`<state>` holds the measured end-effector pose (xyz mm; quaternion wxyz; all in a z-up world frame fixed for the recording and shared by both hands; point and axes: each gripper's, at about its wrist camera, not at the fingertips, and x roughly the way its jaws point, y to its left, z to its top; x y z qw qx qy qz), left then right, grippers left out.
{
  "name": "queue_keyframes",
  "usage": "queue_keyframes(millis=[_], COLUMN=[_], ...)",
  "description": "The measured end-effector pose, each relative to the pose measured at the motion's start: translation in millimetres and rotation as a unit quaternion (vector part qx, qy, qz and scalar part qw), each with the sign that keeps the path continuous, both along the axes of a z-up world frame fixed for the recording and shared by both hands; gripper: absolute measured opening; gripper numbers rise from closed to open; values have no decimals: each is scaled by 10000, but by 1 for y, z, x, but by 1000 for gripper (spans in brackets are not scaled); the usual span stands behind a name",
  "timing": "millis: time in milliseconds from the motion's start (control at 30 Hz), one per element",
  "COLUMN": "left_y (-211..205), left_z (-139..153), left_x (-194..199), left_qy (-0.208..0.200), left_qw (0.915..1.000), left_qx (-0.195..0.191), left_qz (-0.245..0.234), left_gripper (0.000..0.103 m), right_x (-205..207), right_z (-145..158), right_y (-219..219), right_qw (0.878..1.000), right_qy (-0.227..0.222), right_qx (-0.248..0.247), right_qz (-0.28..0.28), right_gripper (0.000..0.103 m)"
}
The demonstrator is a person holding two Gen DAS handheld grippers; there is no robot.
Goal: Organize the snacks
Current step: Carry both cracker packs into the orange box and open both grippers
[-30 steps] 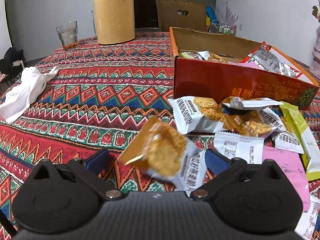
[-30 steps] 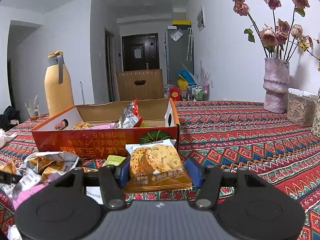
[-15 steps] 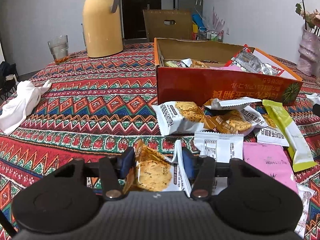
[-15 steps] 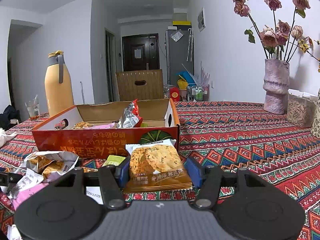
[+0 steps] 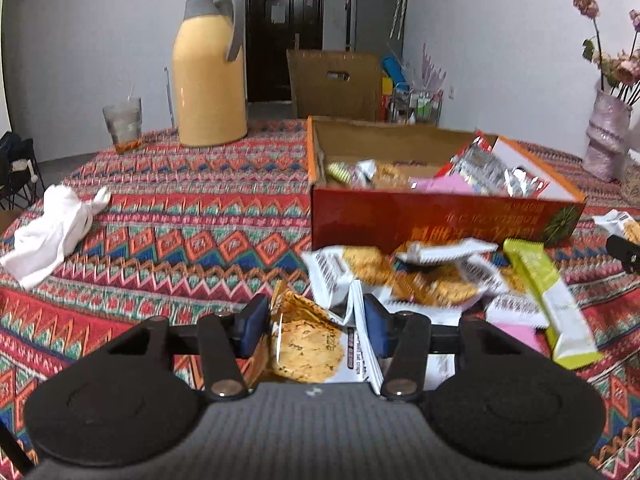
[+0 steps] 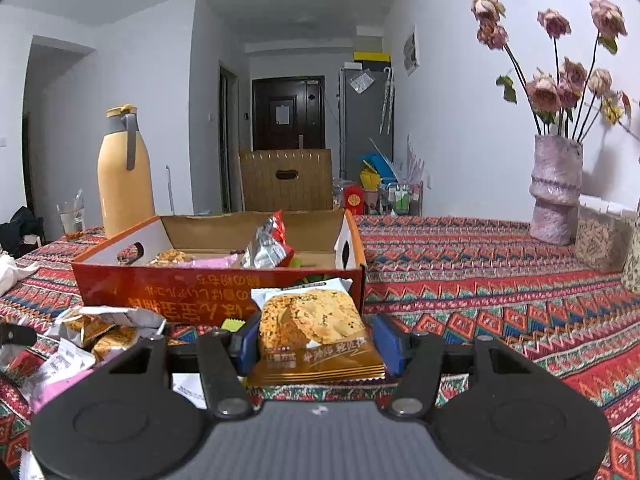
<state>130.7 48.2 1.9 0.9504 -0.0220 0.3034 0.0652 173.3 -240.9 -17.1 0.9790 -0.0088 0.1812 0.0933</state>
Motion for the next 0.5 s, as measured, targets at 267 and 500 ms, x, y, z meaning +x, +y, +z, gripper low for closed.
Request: queue_keyframes(millis=[267, 500], left_y=[-12, -26], left_z=[28, 53], left_x=[12, 32], left_qy=[-418, -767], left_qw=[9991, 9968], left_qx=[-30, -64], left_qz=[-117, -204], left_gripper=[52, 52], right_x=[-1, 16], right_z=[28, 48], right_y=[12, 27], right_qw=[9994, 9986], right_qy=[-299, -436], right_qx=[-95, -127], right_qz=[167, 265], right_gripper=[58, 58])
